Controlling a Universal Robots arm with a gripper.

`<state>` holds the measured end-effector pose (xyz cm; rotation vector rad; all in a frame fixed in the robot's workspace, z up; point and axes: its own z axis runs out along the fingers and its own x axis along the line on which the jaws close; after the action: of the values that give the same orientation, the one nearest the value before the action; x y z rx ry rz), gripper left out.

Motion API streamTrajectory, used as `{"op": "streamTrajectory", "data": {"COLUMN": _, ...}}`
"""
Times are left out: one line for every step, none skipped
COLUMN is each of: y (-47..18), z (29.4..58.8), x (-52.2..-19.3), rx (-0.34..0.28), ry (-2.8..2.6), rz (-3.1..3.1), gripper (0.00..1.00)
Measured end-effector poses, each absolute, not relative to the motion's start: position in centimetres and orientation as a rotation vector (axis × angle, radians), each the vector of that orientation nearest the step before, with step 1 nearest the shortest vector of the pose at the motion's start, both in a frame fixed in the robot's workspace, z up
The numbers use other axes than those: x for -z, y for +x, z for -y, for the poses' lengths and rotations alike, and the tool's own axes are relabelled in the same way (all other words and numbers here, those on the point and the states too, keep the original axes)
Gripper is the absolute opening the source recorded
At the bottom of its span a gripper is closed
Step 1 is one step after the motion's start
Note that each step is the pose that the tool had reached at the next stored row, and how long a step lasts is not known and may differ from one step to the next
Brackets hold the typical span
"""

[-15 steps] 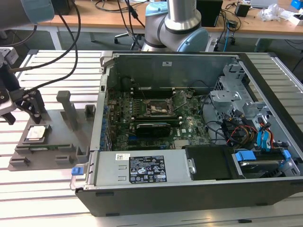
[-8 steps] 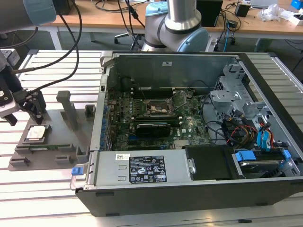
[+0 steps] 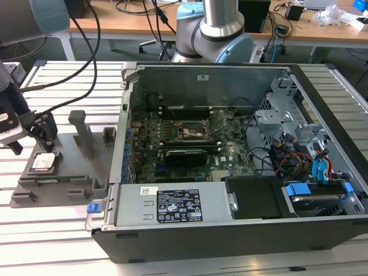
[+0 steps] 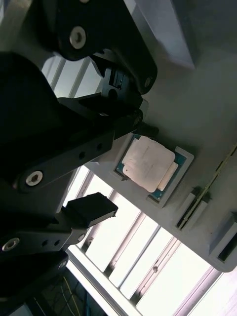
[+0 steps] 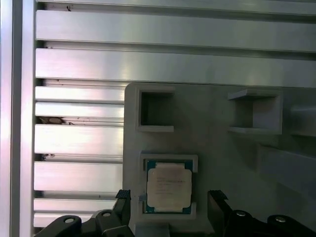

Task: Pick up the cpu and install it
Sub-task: 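Pick up the cpu and move it towards the insertion slot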

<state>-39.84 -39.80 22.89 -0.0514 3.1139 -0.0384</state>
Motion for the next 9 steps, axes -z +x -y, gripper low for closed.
{"op": "streamTrajectory", "data": {"y": -39.84, "z": 39.81, "x": -22.79, "rx": 0.038, "ry": -0.051, "rz": -3.114, "gripper": 0.72}}
{"op": "streamTrajectory", "data": {"y": -39.84, "z": 39.8, "x": -22.74, "rx": 0.038, "ry": -0.051, "rz": -3.114, "gripper": 0.72}}
{"op": "streamTrajectory", "data": {"y": -39.84, "z": 39.81, "x": -22.65, "rx": 0.038, "ry": -0.051, "rz": -3.114, "gripper": 0.72}}
{"op": "streamTrajectory", "data": {"y": -39.84, "z": 39.81, "x": -22.6, "rx": 0.038, "ry": -0.051, "rz": -3.114, "gripper": 0.72}}
{"op": "streamTrajectory", "data": {"y": -39.84, "z": 39.81, "x": -22.56, "rx": 0.038, "ry": -0.051, "rz": -3.114, "gripper": 0.72}}
{"op": "streamTrajectory", "data": {"y": -39.84, "z": 39.81, "x": -22.48, "rx": 0.038, "ry": -0.051, "rz": -3.114, "gripper": 0.72}}
{"op": "streamTrajectory", "data": {"y": -39.84, "z": 39.81, "x": -22.39, "rx": 0.038, "ry": -0.051, "rz": -3.114, "gripper": 0.72}}
{"op": "streamTrajectory", "data": {"y": -39.84, "z": 39.8, "x": -22.34, "rx": 0.038, "ry": -0.051, "rz": -3.114, "gripper": 0.72}}
{"op": "streamTrajectory", "data": {"y": -39.84, "z": 39.8, "x": -22.29, "rx": 0.038, "ry": -0.051, "rz": -3.114, "gripper": 0.72}}
